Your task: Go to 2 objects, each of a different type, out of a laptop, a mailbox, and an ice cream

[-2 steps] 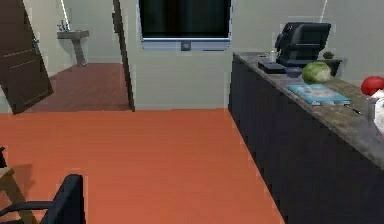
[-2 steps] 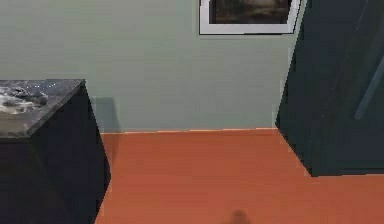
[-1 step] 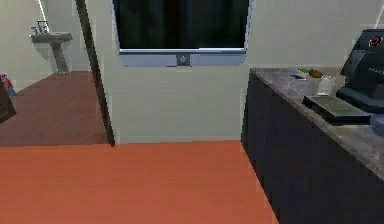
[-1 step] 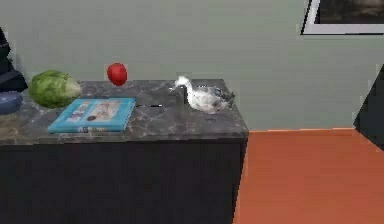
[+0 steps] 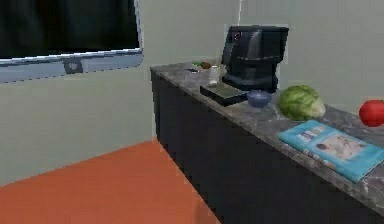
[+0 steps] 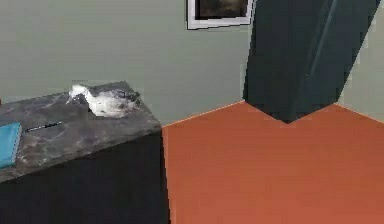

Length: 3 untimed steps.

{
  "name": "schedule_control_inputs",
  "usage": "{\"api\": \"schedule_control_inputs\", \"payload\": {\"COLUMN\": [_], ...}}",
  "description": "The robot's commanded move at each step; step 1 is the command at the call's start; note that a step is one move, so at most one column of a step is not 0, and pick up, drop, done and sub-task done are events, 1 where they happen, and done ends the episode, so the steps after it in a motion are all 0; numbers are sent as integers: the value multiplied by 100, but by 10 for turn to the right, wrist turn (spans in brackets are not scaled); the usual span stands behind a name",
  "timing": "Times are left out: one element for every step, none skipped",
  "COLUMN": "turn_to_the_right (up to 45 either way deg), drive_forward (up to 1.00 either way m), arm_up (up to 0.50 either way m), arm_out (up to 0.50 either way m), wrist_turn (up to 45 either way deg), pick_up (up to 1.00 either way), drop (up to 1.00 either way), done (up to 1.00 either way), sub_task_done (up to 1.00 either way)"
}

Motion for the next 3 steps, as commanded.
{"api": "schedule_control_inputs", "payload": {"turn_to_the_right": [0, -450, -240], "drive_forward": [5, 0, 0], "arm_up": [0, 0, 0], "arm_out": [0, 0, 0], "wrist_turn": [0, 0, 0], "pick_up": [0, 0, 0], "drop": [0, 0, 0], "done": [0, 0, 0], "sub_task_done": [0, 0, 0]}}
